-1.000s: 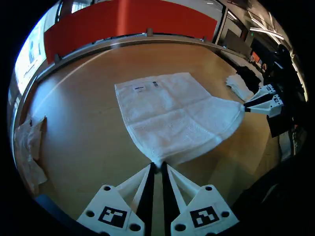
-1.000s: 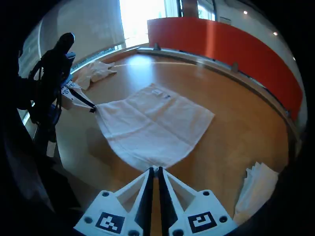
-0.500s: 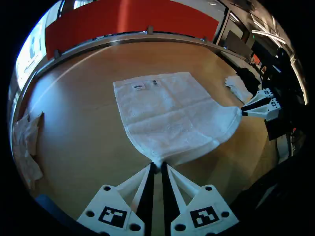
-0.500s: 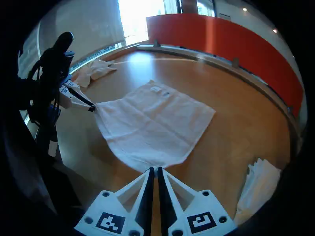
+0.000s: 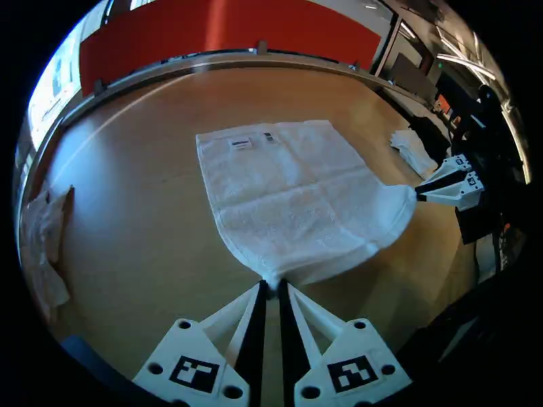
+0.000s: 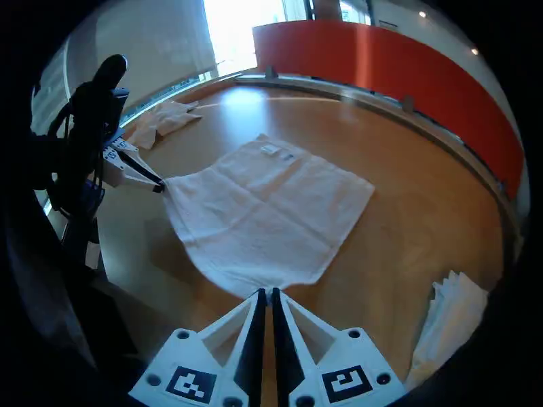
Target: Fold towel
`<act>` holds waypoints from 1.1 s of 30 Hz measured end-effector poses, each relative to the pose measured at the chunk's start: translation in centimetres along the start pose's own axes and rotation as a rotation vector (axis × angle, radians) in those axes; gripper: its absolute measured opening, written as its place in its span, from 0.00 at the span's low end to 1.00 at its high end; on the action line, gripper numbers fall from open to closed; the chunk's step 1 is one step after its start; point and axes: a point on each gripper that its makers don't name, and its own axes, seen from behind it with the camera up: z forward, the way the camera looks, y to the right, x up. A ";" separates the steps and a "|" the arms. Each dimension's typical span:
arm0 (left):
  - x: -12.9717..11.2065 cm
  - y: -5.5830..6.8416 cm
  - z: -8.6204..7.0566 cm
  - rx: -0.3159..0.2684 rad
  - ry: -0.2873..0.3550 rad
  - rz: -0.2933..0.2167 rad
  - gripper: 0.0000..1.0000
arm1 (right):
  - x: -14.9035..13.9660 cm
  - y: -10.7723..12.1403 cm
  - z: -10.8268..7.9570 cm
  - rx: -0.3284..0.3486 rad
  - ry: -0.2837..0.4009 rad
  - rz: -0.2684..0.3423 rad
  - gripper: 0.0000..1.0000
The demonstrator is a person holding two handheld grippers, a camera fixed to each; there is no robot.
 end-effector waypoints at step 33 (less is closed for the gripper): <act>1.6 0.6 -1.7 -0.031 0.003 -0.015 0.13 | 3.0 0.1 -2.1 -0.007 0.028 -0.030 0.06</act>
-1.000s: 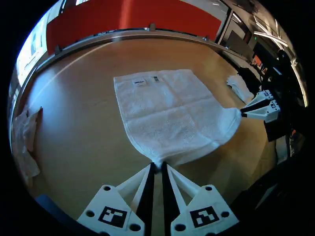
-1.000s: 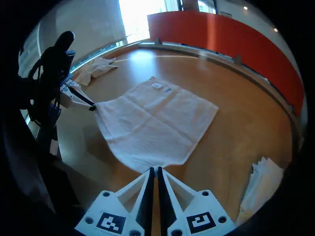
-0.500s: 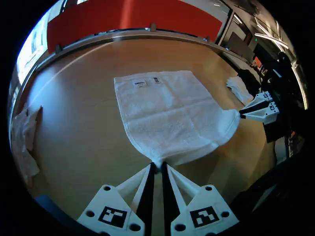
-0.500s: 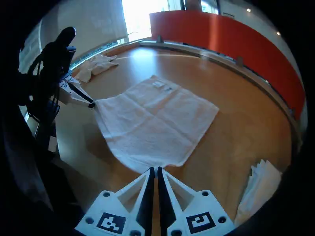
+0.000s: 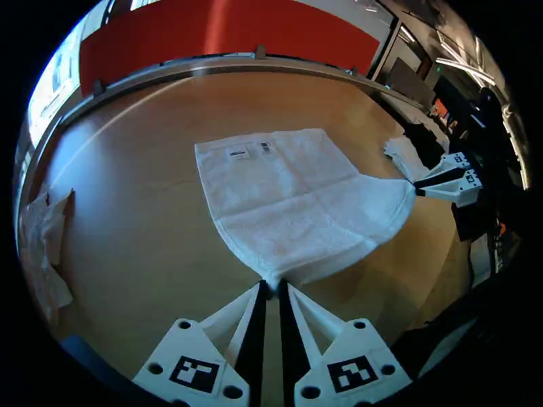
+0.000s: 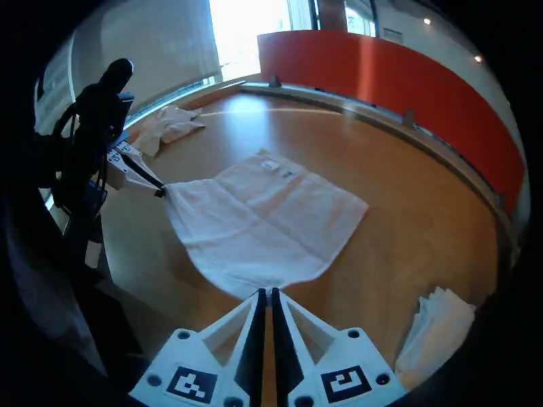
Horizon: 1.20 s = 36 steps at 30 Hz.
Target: Fold towel
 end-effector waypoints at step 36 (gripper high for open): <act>7.9 -3.4 2.2 0.030 0.050 -0.056 0.13 | 5.7 5.6 2.9 -0.042 0.050 -0.028 0.06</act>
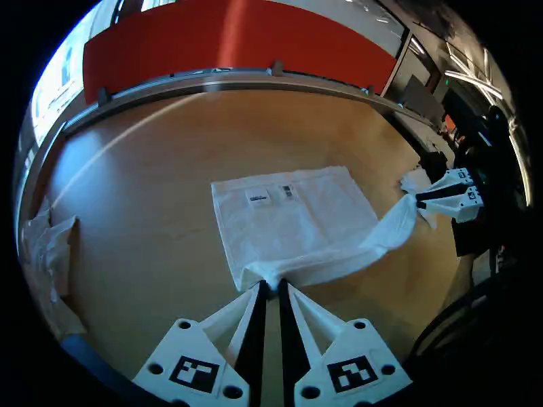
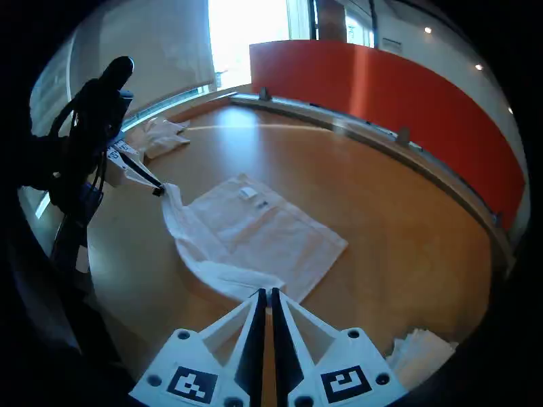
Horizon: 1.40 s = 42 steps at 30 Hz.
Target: Fold towel
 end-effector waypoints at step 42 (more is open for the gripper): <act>5.5 -7.9 9.3 0.102 -0.024 -0.159 0.66 | 1.0 10.1 7.5 -0.187 -0.056 0.111 0.63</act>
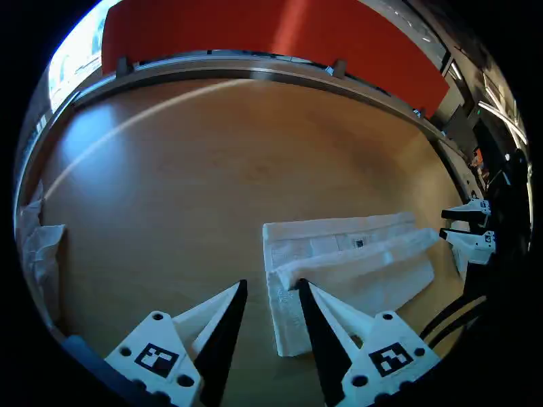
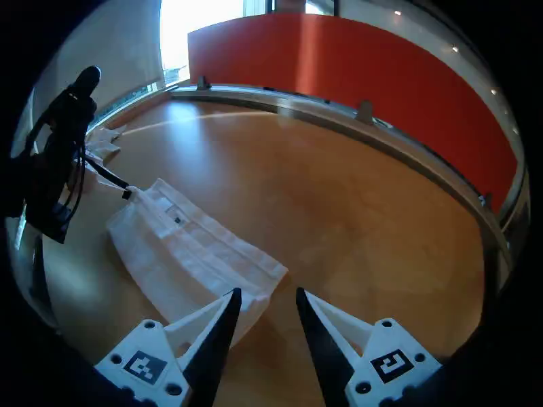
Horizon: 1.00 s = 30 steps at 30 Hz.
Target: Fold towel
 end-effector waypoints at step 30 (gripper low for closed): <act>2.2 -2.2 0.5 0.103 0.044 -0.007 0.93 | 0.7 1.8 -0.2 -0.077 0.031 0.000 0.92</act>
